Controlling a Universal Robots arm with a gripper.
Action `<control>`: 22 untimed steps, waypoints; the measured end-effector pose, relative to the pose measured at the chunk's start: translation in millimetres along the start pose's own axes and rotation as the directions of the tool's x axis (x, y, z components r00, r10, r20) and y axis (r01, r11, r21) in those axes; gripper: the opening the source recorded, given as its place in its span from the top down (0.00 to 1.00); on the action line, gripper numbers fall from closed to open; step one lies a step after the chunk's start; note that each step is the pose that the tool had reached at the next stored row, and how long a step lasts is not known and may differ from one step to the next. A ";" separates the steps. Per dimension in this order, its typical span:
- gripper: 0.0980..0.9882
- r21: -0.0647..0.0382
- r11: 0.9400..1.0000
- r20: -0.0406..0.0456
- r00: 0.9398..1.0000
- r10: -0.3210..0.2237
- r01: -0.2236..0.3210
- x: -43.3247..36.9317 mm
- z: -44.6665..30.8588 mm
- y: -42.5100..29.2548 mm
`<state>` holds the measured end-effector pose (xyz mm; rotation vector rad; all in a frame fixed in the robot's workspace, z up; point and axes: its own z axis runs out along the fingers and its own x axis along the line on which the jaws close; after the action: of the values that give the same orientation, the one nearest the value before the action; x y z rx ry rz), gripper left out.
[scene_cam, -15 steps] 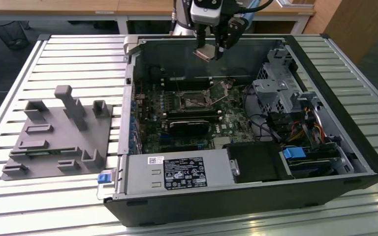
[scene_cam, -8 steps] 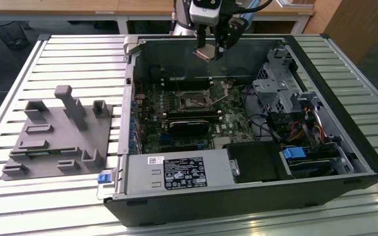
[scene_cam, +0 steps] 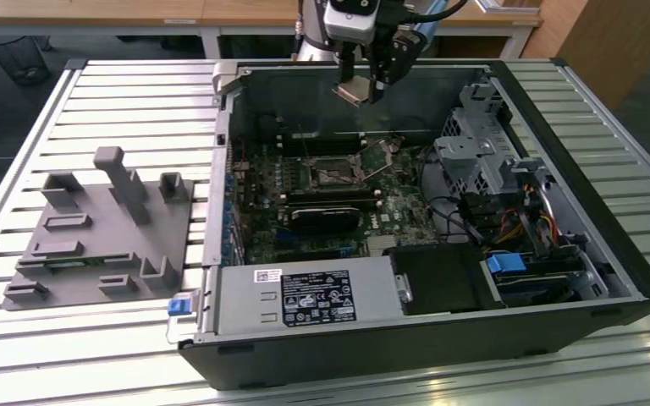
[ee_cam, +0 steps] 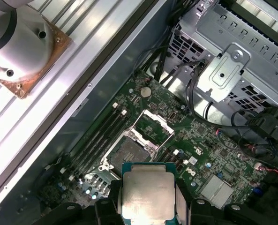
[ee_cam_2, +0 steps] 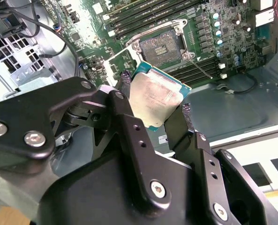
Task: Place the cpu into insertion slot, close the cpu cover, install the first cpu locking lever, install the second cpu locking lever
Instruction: 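Place the cpu into insertion slot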
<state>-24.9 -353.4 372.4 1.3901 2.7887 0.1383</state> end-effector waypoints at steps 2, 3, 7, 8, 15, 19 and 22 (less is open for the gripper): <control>0.50 0.000 1.000 0.000 1.000 0.005 -0.005 0.0 0.0 0.0; 0.50 0.000 1.000 0.001 1.000 0.007 -0.007 0.0 0.0 0.0; 0.50 0.000 1.000 0.001 1.000 0.017 -0.017 0.0 0.1 0.0; 0.50 0.000 1.000 0.002 1.000 0.019 -0.019 0.0 0.1 0.0; 0.50 -0.001 0.999 0.003 0.999 0.035 -0.035 0.0 0.1 0.0; 0.50 -0.001 0.999 0.004 0.999 0.045 -0.045 0.0 0.2 0.0; 0.50 -0.001 0.999 0.005 0.999 0.052 -0.052 0.0 0.2 0.0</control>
<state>-24.9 -353.4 372.2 1.4614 2.7495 0.1372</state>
